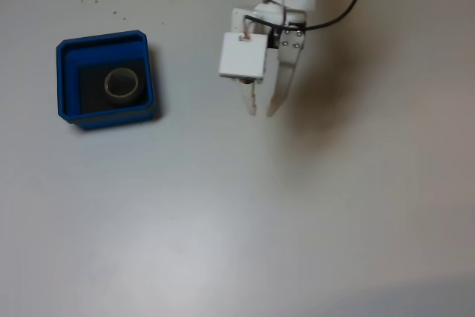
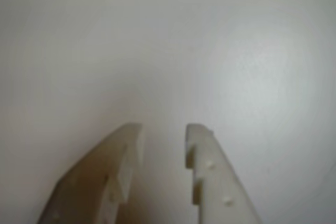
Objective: Pick the black tape roll and drop it in the blue box
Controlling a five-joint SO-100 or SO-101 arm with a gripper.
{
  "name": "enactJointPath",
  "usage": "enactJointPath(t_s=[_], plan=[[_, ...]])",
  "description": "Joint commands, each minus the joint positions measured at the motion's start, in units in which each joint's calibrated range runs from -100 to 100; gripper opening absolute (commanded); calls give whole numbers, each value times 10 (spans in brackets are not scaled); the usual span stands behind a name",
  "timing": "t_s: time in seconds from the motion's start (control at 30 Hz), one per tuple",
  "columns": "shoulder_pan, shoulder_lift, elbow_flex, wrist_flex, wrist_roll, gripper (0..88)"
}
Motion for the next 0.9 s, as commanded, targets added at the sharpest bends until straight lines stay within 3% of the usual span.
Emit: enactJointPath(t_s=[0.0,0.6,0.87], plan=[[-19,-39,-32,0,1,14],[-34,-47,27,0,4,14],[-34,-201,160,0,3,14]])
